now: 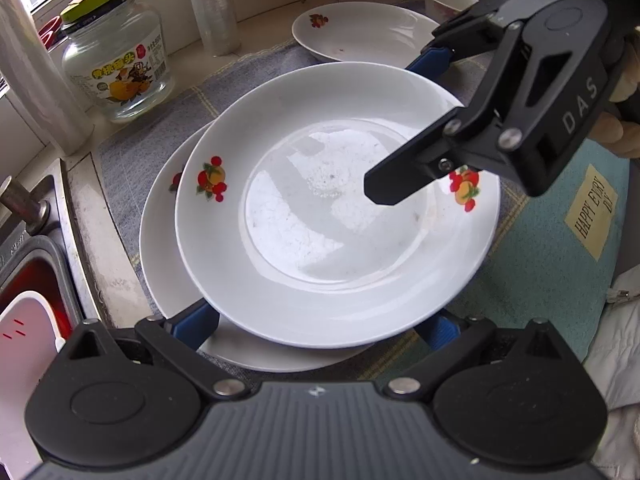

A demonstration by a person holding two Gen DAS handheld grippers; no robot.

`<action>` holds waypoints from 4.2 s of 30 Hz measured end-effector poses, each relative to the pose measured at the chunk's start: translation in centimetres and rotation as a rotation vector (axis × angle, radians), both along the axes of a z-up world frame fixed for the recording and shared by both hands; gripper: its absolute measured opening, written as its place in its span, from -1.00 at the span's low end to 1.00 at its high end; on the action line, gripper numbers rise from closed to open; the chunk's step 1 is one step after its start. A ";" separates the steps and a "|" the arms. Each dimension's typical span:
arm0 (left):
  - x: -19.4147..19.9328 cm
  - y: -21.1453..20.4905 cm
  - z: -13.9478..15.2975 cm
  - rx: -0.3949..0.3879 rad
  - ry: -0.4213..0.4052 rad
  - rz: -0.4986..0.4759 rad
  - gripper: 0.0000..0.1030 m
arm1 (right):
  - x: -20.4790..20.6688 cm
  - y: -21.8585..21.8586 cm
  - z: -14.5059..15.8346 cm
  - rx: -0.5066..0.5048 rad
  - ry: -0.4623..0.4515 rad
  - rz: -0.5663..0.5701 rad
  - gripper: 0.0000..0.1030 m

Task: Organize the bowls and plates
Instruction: 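Lower the plate onto the stained plate and open both grippers, then move both grippers to the flat white fruit-print plate on the towel, then close both grippers on opposite rims of the fruit-print plate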

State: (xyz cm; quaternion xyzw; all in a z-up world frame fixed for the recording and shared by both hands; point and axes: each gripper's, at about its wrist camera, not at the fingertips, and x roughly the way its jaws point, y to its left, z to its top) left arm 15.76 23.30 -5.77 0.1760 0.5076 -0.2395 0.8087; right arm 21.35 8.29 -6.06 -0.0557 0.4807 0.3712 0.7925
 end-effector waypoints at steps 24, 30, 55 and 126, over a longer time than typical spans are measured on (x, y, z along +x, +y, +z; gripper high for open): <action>-1.1 0.3 0.7 -0.011 -0.019 0.019 0.97 | -1.1 0.1 0.1 -0.003 -0.009 0.001 0.99; -2.1 0.6 1.0 -0.038 -0.050 0.040 0.97 | -1.6 1.0 -0.3 -0.052 -0.030 0.020 1.00; -5.7 1.2 2.3 -0.175 -0.255 0.234 0.98 | -3.7 2.4 0.1 -0.240 -0.243 0.057 1.00; 6.8 -20.1 -3.3 -0.169 -0.350 0.476 0.99 | 11.5 -16.1 1.6 -0.180 -0.203 0.011 1.00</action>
